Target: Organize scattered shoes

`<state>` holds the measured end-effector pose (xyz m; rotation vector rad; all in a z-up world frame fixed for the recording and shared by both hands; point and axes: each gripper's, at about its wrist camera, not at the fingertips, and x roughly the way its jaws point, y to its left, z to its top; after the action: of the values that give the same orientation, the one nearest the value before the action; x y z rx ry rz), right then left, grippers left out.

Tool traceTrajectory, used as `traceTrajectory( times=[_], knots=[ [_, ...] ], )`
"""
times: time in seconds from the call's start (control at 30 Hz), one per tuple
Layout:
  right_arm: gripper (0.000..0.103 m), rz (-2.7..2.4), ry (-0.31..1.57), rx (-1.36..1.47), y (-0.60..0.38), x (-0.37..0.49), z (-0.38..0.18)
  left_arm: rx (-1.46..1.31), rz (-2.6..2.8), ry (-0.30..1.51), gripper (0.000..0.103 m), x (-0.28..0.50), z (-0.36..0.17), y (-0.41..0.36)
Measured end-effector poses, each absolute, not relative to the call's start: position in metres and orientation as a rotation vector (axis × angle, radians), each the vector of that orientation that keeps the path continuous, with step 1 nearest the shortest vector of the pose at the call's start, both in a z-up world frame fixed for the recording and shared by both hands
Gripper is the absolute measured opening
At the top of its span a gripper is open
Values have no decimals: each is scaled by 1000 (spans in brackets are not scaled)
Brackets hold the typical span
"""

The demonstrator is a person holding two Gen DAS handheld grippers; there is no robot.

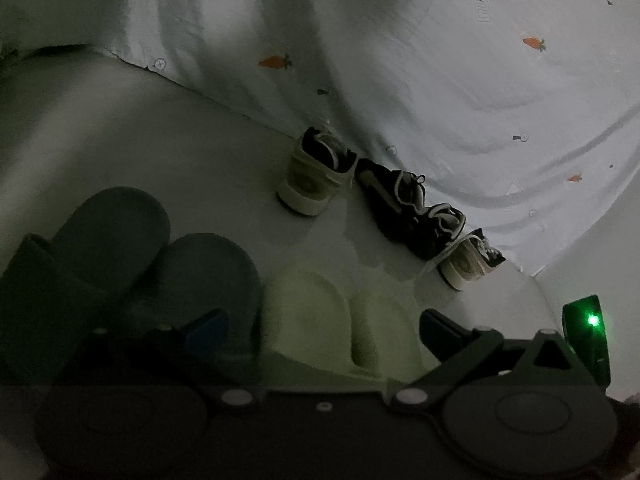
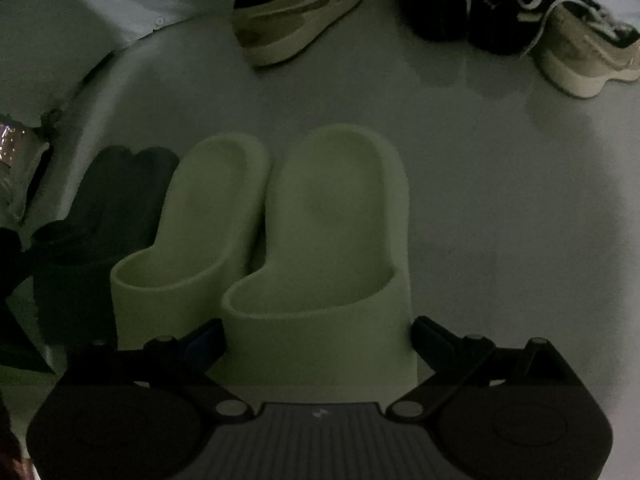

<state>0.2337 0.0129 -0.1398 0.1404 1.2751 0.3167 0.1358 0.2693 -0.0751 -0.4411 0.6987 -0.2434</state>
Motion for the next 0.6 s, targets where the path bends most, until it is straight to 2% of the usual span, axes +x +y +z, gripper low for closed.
traceTrajectory(
  times=[0.17,0.27,0.5,0.6],
  knots=[
    [99,351,1258,198,4,232,-139,-422,-260,683,103,132,-70,267],
    [99,324,1174,222,-10,220,-126,-420,-273,682,103,129,-69,262],
    [99,188,841,124,-46,176,-86,-412,-387,707,103,134,-70,226],
    [103,85,667,67,-71,153,-68,-388,-422,695,103,135,-64,199]
  ],
)
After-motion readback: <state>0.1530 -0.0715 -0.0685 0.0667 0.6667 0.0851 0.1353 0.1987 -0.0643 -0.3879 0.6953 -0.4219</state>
